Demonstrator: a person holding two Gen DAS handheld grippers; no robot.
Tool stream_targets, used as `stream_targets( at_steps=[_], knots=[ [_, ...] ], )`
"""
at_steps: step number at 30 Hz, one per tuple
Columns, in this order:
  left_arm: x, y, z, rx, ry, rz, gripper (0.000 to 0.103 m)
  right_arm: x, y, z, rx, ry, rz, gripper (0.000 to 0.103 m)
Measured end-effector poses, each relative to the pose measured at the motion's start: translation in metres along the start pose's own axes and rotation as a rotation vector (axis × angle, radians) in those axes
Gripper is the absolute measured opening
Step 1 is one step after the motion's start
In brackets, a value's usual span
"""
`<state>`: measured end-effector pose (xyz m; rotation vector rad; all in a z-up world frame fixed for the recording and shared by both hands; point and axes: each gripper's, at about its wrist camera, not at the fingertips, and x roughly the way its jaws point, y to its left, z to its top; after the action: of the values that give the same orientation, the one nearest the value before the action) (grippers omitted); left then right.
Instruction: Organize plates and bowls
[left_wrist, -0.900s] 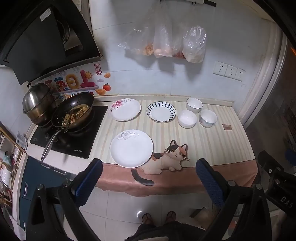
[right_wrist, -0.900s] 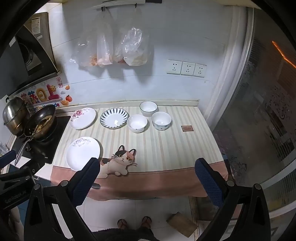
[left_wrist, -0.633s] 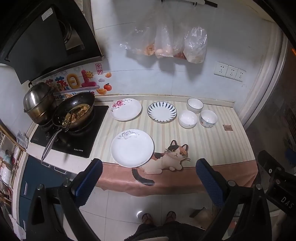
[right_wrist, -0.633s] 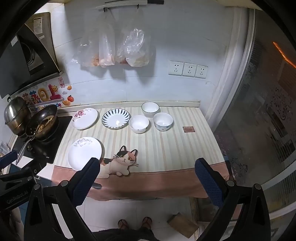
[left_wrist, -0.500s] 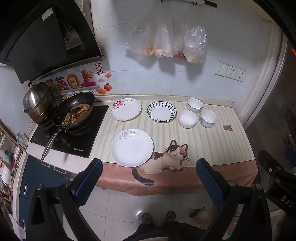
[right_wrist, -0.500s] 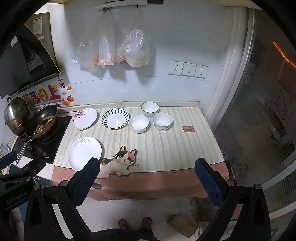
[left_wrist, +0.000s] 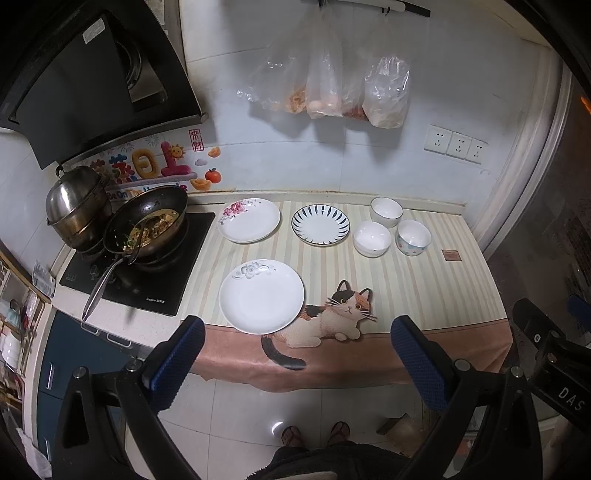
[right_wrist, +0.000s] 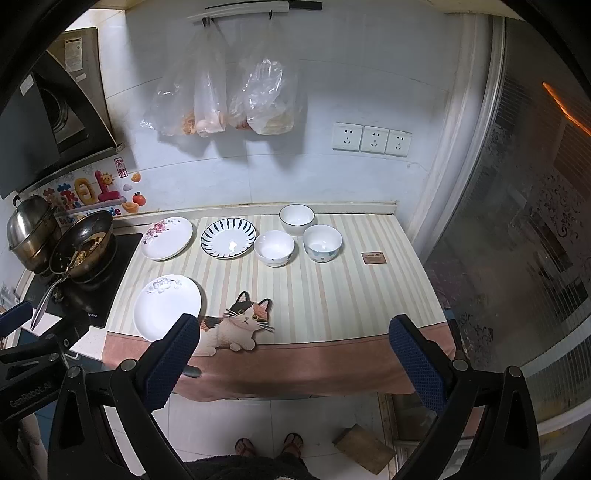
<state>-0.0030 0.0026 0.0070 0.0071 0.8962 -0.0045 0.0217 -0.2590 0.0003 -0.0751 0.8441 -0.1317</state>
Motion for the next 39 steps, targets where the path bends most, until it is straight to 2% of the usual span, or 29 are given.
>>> stream_targets(
  at_steps=[39],
  knots=[
    [-0.004, -0.020, 0.012, 0.001, -0.013, 0.003, 0.103, -0.004, -0.006, 0.001, 0.012, -0.012, 0.004, 0.103]
  ],
)
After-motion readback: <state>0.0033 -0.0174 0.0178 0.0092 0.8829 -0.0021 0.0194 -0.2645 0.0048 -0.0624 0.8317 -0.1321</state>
